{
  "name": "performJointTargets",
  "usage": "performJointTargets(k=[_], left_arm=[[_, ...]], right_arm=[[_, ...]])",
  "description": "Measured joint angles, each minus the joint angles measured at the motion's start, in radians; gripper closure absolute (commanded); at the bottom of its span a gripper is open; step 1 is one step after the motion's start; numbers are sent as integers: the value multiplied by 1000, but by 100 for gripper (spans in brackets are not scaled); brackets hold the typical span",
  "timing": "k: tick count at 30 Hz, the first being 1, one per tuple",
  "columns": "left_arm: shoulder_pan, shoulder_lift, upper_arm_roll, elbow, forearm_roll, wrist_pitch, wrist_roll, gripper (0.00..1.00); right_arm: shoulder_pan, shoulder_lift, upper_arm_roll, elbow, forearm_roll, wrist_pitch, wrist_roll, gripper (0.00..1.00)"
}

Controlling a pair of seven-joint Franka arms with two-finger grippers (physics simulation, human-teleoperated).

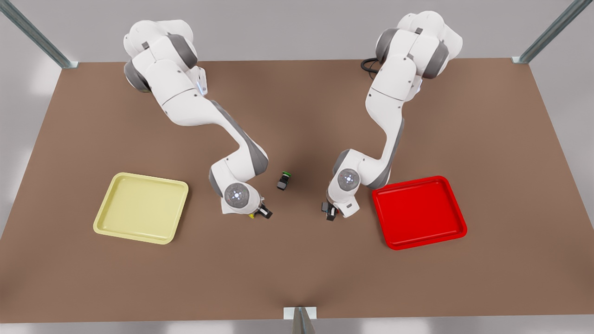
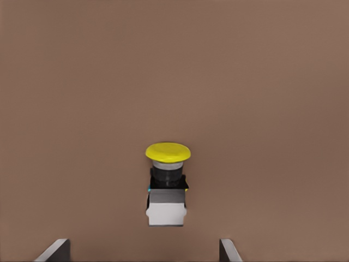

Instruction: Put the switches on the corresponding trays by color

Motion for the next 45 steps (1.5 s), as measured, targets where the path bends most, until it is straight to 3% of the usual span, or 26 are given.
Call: performJointTargets(k=[2, 3, 6, 11, 20, 41, 43, 45], left_arm=[[0, 11, 0, 12, 0, 0, 2, 0], [0, 12, 0, 12, 0, -1, 8, 13], [1, 13, 0, 12, 1, -3, 15, 33], [1, 13, 0, 12, 2, -3, 17, 41], [1, 2, 0, 12, -12, -22, 17, 42], [1, -1, 6, 20, 2, -38, 60, 44], [1, 6, 6, 20, 2, -25, 61, 44], [1, 6, 6, 20, 2, -25, 61, 44]], right_arm=[[0, 14, 1, -3, -5, 10, -1, 0], [1, 20, 1, -12, -9, 12, 1, 0], [6, 36, 1, -18, -23, 42, 7, 0], [23, 26, -4, -25, -51, 113, 28, 0], [12, -85, -44, -311, 22, 378, 28, 0], [17, -47, -42, -334, 23, 449, 33, 0], [14, -47, -42, -334, 23, 447, 31, 11], [14, -48, -43, -334, 23, 444, 42, 14]])
